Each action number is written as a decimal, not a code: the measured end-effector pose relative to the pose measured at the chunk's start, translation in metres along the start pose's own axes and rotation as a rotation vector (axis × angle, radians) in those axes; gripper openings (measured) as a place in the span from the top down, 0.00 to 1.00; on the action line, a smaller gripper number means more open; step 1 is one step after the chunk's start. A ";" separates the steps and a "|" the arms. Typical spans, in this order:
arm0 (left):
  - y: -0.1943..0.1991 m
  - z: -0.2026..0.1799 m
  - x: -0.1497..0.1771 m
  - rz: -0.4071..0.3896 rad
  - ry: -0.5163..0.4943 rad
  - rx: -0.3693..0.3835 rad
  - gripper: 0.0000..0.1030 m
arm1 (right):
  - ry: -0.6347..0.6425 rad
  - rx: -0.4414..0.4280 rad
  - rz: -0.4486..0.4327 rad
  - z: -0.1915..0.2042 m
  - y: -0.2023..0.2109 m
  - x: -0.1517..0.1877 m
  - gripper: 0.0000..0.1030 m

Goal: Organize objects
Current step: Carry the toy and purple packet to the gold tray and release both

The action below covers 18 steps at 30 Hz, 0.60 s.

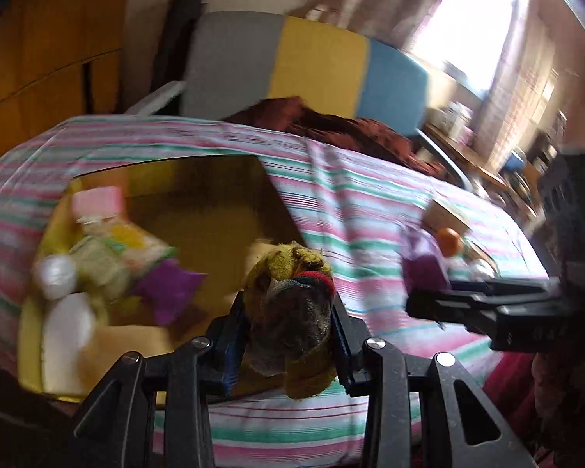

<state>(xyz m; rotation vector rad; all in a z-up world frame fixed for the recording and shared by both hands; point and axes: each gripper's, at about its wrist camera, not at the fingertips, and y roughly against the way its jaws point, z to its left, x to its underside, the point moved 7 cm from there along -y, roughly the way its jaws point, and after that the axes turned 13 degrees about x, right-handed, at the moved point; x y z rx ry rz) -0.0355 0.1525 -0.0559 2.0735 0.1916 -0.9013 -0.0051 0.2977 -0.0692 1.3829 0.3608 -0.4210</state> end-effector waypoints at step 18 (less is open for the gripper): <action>0.051 0.122 -0.012 -0.103 0.256 -0.115 0.63 | 0.158 -0.052 0.038 0.082 -0.044 -0.041 0.51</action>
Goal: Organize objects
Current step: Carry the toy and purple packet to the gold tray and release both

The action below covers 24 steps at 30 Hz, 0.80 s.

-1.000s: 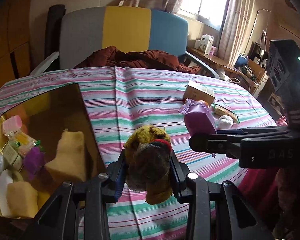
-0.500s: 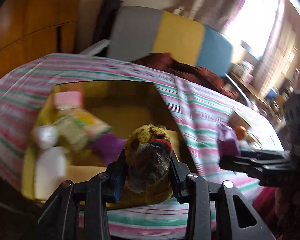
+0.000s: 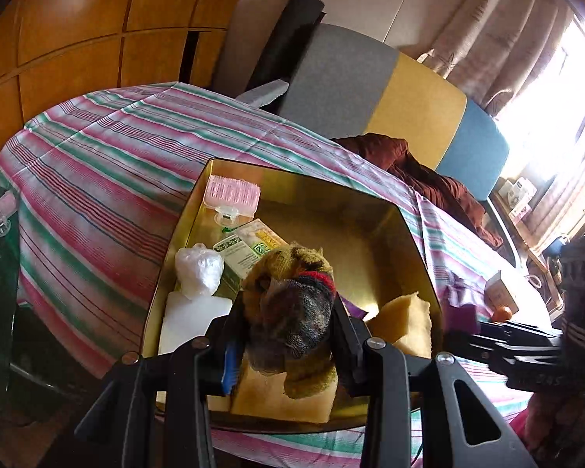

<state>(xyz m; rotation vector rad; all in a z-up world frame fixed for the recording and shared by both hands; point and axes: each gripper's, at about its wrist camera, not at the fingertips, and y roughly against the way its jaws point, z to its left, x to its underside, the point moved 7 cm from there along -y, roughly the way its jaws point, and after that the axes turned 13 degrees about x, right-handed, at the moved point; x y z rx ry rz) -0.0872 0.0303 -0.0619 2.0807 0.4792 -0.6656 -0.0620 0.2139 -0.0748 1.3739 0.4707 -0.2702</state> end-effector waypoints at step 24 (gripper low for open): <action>-0.033 0.009 0.008 0.098 -0.054 -0.018 0.53 | -0.078 -0.096 -0.028 0.033 -0.043 -0.096 0.23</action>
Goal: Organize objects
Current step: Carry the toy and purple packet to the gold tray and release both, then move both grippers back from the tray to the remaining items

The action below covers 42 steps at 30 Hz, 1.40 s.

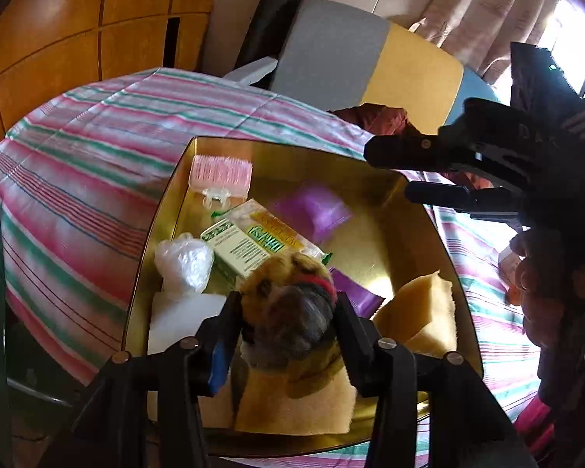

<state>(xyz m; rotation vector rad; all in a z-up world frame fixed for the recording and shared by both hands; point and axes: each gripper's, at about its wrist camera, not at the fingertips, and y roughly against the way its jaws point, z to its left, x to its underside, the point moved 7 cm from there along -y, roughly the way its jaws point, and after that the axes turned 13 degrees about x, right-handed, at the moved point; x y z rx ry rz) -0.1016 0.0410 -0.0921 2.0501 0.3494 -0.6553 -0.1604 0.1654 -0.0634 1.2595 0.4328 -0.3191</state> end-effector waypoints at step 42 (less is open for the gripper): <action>0.044 -0.094 0.011 -0.163 -0.267 -0.219 0.25 | -0.015 0.360 -0.397 -0.084 0.114 0.105 0.00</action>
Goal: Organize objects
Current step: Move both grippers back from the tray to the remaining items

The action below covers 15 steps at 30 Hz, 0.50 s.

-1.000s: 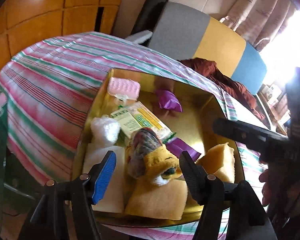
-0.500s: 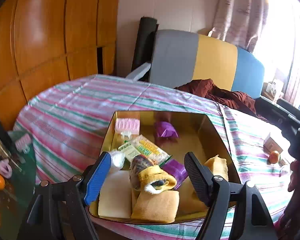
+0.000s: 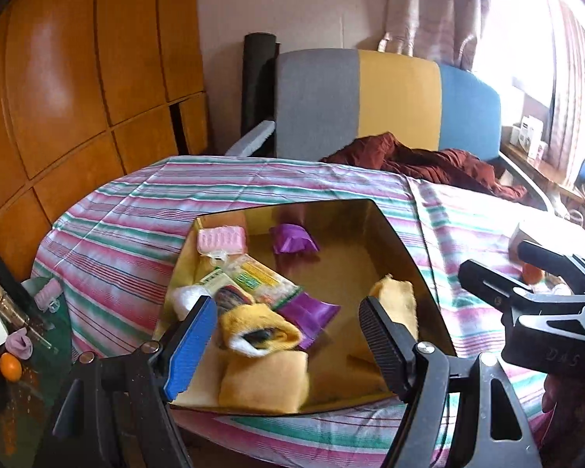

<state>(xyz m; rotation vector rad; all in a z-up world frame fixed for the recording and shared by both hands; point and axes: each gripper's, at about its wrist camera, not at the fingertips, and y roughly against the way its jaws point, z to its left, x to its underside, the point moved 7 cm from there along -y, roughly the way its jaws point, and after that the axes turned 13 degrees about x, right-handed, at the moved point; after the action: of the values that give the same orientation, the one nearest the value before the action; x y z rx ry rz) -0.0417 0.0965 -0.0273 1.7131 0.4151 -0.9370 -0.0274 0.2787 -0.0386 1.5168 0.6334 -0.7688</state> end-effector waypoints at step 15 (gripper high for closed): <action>-0.006 -0.037 0.005 0.030 -0.088 0.033 0.25 | -0.072 0.186 0.024 -0.069 -0.006 0.006 0.00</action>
<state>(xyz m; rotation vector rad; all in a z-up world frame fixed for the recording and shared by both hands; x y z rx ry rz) -0.0287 0.1318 -0.0313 1.6962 0.3171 -0.9986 -0.0211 0.3473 -0.0459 1.6544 0.5000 -0.8795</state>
